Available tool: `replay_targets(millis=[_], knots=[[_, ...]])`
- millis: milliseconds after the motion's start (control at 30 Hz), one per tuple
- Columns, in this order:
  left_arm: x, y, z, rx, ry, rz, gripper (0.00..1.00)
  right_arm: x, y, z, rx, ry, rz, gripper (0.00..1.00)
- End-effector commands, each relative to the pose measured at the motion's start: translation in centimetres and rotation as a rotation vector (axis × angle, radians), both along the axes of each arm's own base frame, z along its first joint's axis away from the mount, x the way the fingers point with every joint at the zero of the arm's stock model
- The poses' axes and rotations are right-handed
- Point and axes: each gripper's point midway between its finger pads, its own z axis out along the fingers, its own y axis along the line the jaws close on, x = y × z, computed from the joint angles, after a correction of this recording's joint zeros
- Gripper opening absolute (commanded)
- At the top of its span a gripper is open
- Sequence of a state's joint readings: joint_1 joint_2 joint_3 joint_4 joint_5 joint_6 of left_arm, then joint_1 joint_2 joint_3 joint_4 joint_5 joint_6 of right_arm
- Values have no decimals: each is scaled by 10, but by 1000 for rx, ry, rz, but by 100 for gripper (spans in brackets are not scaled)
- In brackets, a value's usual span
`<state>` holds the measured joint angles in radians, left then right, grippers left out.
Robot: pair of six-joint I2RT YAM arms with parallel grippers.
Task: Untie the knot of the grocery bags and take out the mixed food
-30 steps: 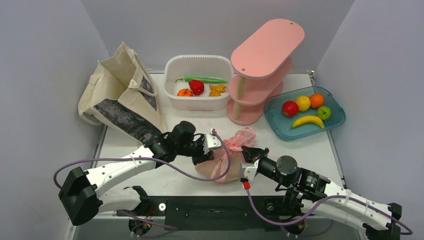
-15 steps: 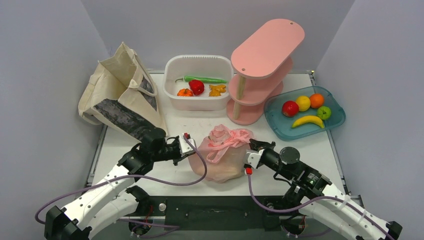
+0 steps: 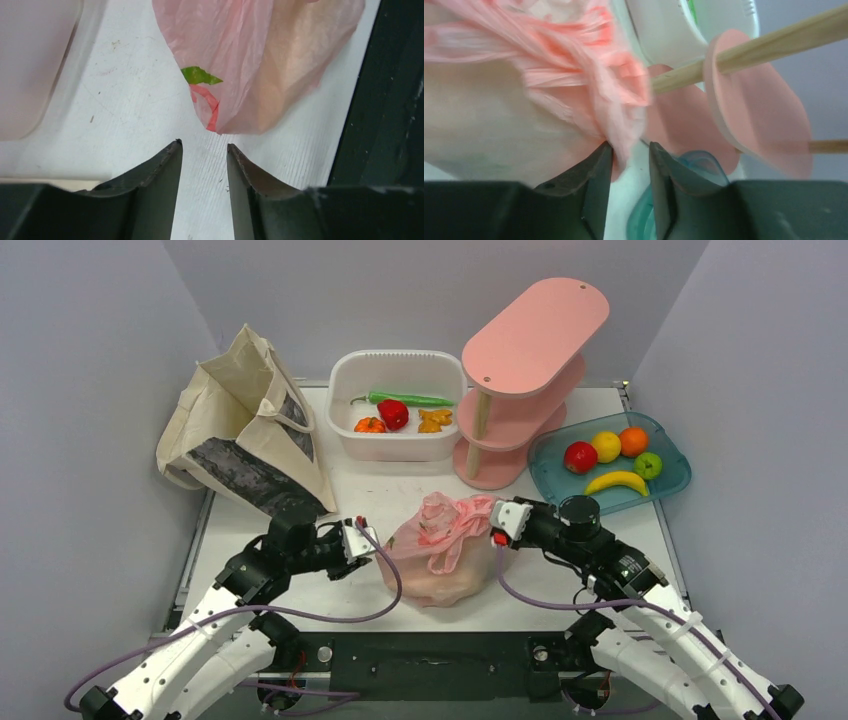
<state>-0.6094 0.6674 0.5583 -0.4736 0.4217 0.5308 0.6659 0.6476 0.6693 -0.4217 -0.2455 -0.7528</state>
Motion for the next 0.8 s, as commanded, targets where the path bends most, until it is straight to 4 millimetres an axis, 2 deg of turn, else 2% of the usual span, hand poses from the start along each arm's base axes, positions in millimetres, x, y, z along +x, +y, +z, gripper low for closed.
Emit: replay_targets(millis=[0,33,67,100,133,233,333,467,667,767], knots=[[-19,-4,55,-35,58,-68,41,-10,-2,21,45,162,-38,42],[-18,-8,61,-40,85,-75,43,-13,-2,18,60,224,-62,51],[-19,-12,83,-66,73,-91,44,-13,0,22,70,253,-68,53],[-17,-15,86,-66,98,-89,45,-13,3,30,105,278,-82,55],[-16,-18,104,-89,81,-99,45,-15,8,29,111,311,-73,55],[-19,-30,124,-114,74,-153,47,-21,18,40,154,363,-41,60],[-29,-47,144,-152,54,-219,48,-29,23,36,126,387,13,67],[-43,-67,148,-160,57,-303,48,-34,23,27,65,383,57,68],[-51,-77,147,-170,86,-348,47,-48,19,16,-37,347,119,66],[-61,-82,143,-170,91,-391,47,-54,15,22,-30,332,121,65]])
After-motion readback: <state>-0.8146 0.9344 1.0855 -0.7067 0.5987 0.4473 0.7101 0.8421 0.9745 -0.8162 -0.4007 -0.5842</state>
